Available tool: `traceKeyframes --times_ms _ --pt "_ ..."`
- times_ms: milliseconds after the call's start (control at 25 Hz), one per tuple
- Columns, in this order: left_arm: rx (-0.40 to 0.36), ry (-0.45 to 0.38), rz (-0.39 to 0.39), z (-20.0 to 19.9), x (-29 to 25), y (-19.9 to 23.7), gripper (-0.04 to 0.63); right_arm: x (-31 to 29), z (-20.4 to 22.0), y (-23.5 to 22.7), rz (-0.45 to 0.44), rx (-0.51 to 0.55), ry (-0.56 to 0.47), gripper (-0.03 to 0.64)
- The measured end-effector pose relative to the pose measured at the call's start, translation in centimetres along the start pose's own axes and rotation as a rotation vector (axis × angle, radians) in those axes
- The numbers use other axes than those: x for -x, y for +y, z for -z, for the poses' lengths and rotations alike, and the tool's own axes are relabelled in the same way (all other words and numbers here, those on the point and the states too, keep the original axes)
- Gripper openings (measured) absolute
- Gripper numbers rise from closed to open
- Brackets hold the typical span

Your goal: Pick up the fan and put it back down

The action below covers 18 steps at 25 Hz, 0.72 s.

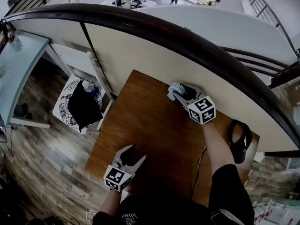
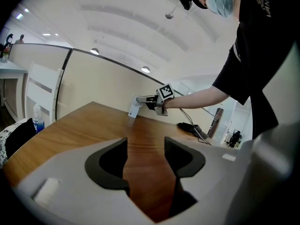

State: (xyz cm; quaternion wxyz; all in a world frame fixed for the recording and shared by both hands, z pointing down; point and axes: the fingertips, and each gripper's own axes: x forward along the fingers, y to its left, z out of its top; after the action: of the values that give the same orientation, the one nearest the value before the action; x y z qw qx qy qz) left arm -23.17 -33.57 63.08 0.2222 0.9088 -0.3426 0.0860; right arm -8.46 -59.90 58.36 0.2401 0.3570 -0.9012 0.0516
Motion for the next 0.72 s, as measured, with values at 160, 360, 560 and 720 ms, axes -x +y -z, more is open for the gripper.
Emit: traceKeyframes --times_ms 160,360,560,720 --pt "0.007 0.011 0.001 0.4 0.2 -0.4 0.233 0.3 0.0 -0.3 0.021 -0.023 -0.001 0.21" --pt "0.0 0.005 -0.007 0.0 0.6 -1.1 0.233 2.0 -0.3 -0.1 0.056 -0.055 -0.023 0.221" --pt "-0.027 0.001 -0.013 -0.4 1.3 -2.1 0.233 4.7 -0.2 1.5 0.081 -0.099 -0.055 0.222" --pt "-0.045 -0.021 -0.023 -1.2 1.6 -3.1 0.233 7.0 0.3 3.4 0.087 -0.116 -0.059 0.222"
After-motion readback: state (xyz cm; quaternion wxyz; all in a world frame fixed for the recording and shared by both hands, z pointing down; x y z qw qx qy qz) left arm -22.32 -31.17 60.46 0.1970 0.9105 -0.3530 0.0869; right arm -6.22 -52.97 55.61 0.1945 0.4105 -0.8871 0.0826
